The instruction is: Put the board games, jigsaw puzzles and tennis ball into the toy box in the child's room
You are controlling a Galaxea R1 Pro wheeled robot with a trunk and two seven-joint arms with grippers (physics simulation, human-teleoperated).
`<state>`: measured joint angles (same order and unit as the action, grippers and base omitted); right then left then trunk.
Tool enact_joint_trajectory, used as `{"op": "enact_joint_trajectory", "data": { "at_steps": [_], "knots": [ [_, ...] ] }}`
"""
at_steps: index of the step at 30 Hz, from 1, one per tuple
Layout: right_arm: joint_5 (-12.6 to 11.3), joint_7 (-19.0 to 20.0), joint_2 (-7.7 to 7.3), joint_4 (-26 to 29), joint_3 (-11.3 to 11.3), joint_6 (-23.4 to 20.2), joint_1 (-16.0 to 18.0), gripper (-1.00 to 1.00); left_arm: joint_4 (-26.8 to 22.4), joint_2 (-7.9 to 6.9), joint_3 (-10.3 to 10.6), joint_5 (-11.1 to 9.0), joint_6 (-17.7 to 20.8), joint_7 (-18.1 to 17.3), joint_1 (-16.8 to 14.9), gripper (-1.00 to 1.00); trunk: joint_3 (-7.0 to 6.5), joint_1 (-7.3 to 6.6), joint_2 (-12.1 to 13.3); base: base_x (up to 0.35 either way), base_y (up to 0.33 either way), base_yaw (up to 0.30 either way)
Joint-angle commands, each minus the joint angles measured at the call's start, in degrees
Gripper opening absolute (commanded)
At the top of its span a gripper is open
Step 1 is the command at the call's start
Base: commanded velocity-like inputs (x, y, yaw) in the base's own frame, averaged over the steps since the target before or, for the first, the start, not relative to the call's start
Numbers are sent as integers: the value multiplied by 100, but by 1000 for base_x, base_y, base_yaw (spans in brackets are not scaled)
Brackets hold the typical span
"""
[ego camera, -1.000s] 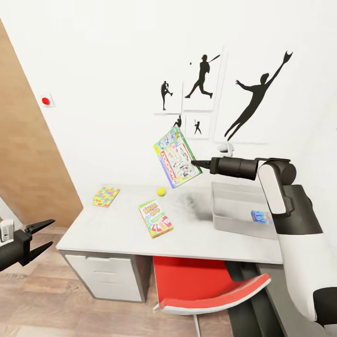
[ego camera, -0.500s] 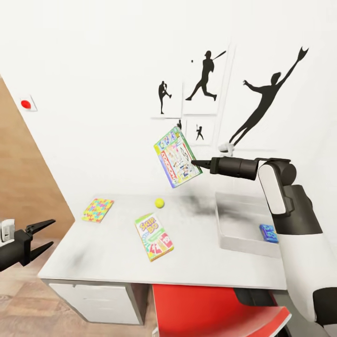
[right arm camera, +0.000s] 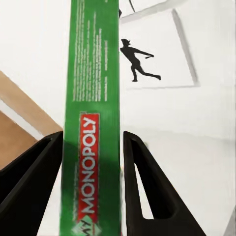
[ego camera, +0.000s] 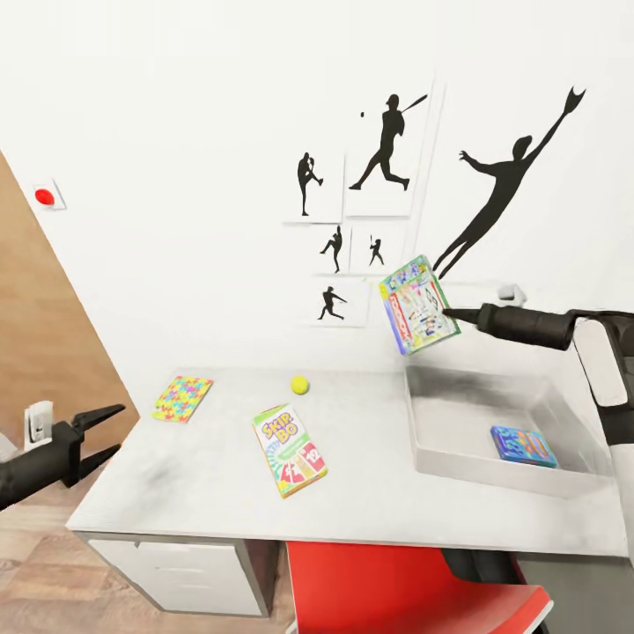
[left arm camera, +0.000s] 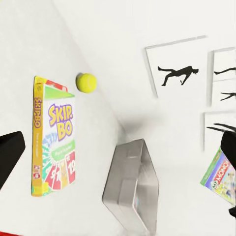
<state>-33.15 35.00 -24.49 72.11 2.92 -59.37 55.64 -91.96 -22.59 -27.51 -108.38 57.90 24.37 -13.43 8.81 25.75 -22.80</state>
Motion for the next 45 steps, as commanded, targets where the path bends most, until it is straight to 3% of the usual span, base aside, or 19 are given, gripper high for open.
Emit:
{"op": "enact_joint_trajectory", "data": {
  "at_steps": [1,3,5,6,7,10,12,13,14,17,22,27,35,42,45],
  "knots": [
    [-177,55,-199,-321,87,-63,-17,-100,-4,73,285,-49,-39,64,-136,100,12,4,-12,0,0,0],
    [-296,96,-497,-1009,170,-63,-65,-100,-11,239,1020,-41,-103,79,-424,100,12,4,-12,0,0,0],
    [-361,249,-612,-1425,196,-63,-168,-100,-13,304,1489,16,-147,217,-686,100,12,4,-12,0,0,0],
    [-371,333,-636,-1524,200,-63,-231,-100,-13,321,1600,53,-157,329,-786,100,12,4,-12,0,0,0],
    [-379,529,-666,-1655,207,-63,-410,-100,-14,355,1771,107,-173,647,-992,100,12,4,-12,0,0,0],
    [-367,824,-660,-1795,211,-63,-766,-100,-7,582,1966,137,-185,1428,-1384,100,12,4,-12,0,0,0],
    [-341,889,-651,-1963,214,-63,-930,-100,-2,961,2058,153,-189,2182,-1683,100,12,4,-12,0,0,0],
    [-333,856,-652,-2215,222,-17,-982,-100,-4,1301,2117,159,-182,2659,-1868,100,12,4,-12,0,0,0],
    [-331,837,-651,-2413,227,43,-997,-100,-5,1487,2234,167,-179,2905,-1991,100,12,4,-12,0,0,0],
    [-332,654,-643,-2918,232,256,-990,-100,13,1717,2561,160,-203,3457,-2308,100,12,4,-12,0,0,0],
    [-362,227,-631,-3210,235,853,-979,-100,55,1810,2954,167,-475,3911,-2637,100,12,4,-12,0,0,0],
    [-374,145,-624,-3235,230,1017,-952,-100,79,1828,3136,161,-558,4019,-2697,100,12,4,-12,0,0,0],
    [-340,123,-605,-3299,220,1226,-574,-100,90,1868,3185,163,-575,4039,-2716,100,41,4,-12,0,0,0],
    [-383,213,-610,-3381,218,1344,-381,-100,82,2072,3196,168,-570,4072,-2907,100,104,4,-12,0,0,0],
    [-393,479,-620,-3385,227,1345,-373,-100,82,2124,3198,165,-569,4172,-2964,100,131,4,-12,0,0,0]
  ]
}}
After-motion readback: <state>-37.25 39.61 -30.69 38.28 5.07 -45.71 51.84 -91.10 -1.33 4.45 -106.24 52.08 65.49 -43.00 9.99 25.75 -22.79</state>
